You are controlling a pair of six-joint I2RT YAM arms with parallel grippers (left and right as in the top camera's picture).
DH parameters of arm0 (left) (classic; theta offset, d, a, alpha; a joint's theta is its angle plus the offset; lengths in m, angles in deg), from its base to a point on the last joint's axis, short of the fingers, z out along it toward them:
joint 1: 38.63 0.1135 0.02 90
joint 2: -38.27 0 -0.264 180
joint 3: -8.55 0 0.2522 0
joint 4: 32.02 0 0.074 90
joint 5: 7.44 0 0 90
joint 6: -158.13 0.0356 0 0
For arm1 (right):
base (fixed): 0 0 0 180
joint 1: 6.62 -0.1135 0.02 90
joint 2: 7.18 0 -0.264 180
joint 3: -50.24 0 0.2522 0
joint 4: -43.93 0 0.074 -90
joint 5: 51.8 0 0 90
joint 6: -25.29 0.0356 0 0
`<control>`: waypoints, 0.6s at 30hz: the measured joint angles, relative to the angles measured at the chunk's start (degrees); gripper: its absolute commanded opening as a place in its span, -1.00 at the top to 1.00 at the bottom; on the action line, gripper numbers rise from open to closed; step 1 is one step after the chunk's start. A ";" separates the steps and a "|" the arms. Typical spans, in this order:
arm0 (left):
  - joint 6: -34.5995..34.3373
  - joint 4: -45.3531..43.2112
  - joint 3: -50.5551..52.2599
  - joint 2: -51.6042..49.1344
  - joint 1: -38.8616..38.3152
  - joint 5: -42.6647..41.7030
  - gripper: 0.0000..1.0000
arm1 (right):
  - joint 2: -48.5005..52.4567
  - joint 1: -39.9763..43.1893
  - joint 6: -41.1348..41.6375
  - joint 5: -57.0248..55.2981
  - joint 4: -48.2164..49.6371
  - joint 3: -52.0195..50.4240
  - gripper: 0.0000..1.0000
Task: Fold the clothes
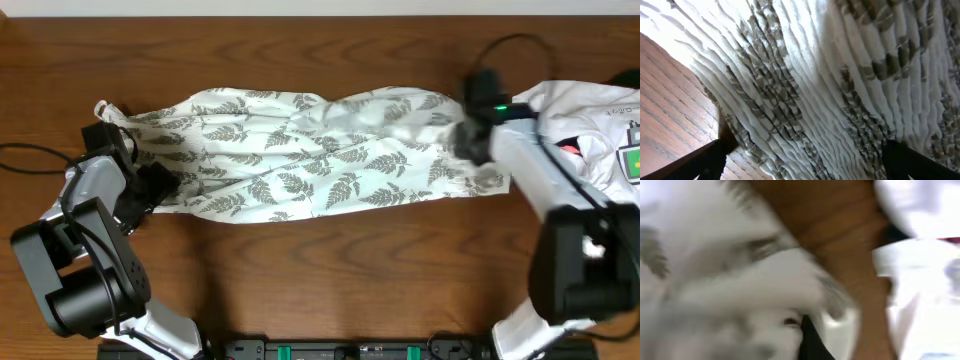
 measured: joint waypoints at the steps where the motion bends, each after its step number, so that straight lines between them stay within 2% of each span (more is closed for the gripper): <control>1: 0.00 0.02 0.00 0.00 -0.02 0.00 -1.00 | -0.55 1.53 0.04 0.52 0.13 0.26 0.94; 6: 0.00 0.35 0.00 0.00 0.00 0.00 -1.00 | -0.52 7.45 0.35 4.07 1.18 0.57 0.91; 18: -0.20 2.25 0.00 0.00 0.00 -0.20 -0.99 | 3.19 13.97 4.02 6.60 3.65 0.57 0.84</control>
